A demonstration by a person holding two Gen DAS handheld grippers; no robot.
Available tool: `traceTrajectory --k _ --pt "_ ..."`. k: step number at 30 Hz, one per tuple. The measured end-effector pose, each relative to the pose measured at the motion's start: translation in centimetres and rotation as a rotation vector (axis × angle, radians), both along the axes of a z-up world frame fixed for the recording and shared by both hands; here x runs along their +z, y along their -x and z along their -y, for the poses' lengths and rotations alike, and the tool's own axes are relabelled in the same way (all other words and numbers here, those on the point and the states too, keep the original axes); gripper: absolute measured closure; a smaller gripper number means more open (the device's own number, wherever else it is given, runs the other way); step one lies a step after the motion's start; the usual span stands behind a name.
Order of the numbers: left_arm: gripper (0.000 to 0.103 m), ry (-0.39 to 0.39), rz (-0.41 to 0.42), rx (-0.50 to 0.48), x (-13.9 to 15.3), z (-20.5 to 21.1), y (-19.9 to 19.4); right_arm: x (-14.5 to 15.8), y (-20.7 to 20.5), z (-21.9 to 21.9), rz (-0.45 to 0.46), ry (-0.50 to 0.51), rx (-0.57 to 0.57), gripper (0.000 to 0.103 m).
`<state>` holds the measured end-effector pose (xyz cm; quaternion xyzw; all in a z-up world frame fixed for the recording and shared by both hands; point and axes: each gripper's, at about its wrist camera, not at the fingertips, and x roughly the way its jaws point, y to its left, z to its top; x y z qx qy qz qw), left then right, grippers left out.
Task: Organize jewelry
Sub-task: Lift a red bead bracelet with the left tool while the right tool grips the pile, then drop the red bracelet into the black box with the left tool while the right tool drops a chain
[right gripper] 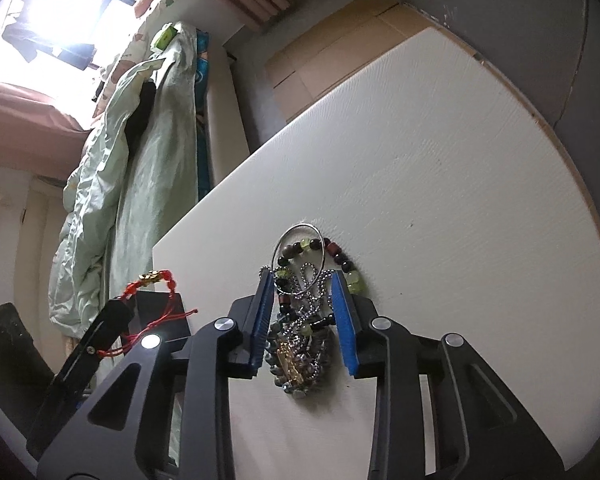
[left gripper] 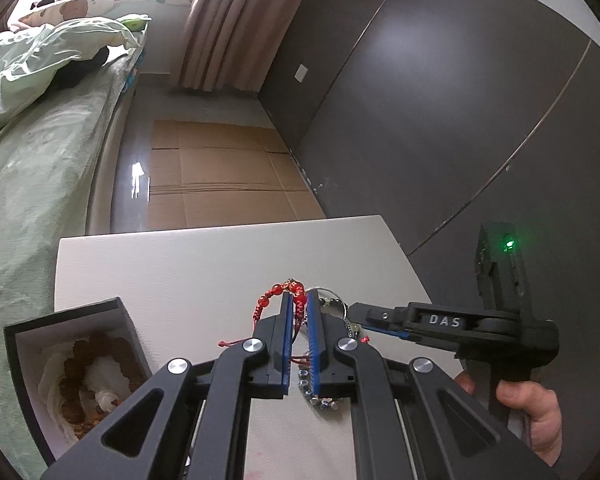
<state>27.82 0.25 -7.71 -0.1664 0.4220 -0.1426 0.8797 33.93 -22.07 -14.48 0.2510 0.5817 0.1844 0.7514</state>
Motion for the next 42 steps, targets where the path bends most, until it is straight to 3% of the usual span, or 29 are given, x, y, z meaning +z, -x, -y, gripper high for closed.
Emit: traceTrajectory --k 7,12,14,16,35,42 --pt "0.098 0.009 0.003 0.015 0.3 -1.0 0.3 -1.7 -0.6 -0.5 -0.054 -0.017 -0.028 0.077" --pt "0.098 0.006 0.007 0.024 0.5 -1.4 0.5 -2.3 -1.2 -0.3 -0.068 -0.036 -0.075 0.088" --pt "0.098 0.008 0.010 0.030 0.7 -1.7 0.6 -2.7 -1.2 -0.4 -0.080 -0.050 -0.085 0.098" --pt "0.098 0.009 0.016 0.038 1.0 -2.0 0.9 -2.7 -1.1 -0.4 -0.076 -0.059 -0.092 0.099" --pt "0.098 0.008 0.070 0.152 3.8 -7.0 5.6 4.8 3.1 -4.1 0.167 -0.186 0.037 0.100" --pt "0.098 -0.044 0.033 0.207 2.9 -8.6 7.1 6.6 5.2 -5.6 0.233 -0.228 0.098 0.100"
